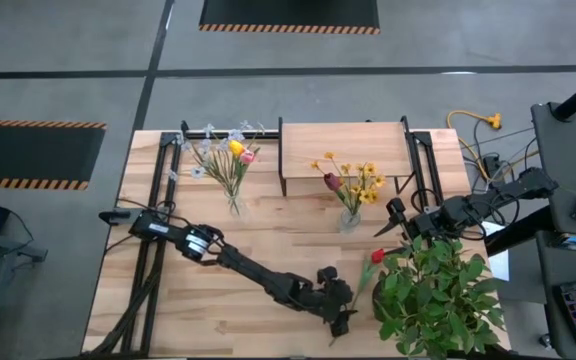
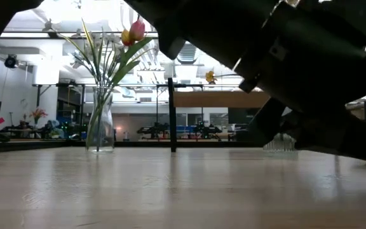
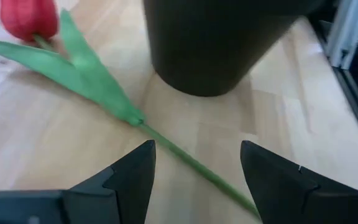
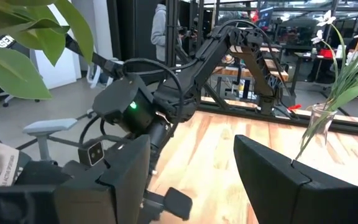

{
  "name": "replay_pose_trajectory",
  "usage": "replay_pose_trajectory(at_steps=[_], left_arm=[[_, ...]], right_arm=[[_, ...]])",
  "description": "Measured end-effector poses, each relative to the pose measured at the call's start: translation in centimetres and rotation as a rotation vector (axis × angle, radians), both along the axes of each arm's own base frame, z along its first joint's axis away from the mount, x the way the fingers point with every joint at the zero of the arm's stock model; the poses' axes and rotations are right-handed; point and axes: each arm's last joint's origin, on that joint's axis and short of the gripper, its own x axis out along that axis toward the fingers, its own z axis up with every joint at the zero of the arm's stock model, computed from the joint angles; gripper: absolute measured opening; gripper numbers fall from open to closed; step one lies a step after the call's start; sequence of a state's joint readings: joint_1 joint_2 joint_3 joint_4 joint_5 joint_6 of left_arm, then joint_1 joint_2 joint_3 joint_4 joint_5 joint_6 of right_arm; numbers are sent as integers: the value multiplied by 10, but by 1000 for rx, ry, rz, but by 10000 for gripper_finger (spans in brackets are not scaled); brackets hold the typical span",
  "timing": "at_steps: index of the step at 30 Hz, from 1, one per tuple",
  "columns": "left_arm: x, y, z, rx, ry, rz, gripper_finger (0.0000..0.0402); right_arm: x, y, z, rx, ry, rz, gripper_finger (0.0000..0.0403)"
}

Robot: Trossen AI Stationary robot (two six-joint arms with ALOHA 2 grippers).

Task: Pick and place flowers into a vace then onto a shelf
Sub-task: Put the red flower into the right transparent vase

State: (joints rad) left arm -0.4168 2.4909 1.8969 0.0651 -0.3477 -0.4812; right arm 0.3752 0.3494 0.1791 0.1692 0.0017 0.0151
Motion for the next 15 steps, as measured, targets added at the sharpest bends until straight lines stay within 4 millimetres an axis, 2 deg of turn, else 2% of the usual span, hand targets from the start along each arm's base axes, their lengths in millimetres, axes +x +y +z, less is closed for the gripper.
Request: replay_pose_trajectory(at_steps=[8,15], left_arm=[[3,-5,-23,-5,-17,3,218],[2,-4,-26,17,-11,42,201]], right_arm=[[0,0,0,0,0,0,224],[0,0,0,3,1,0,224]])
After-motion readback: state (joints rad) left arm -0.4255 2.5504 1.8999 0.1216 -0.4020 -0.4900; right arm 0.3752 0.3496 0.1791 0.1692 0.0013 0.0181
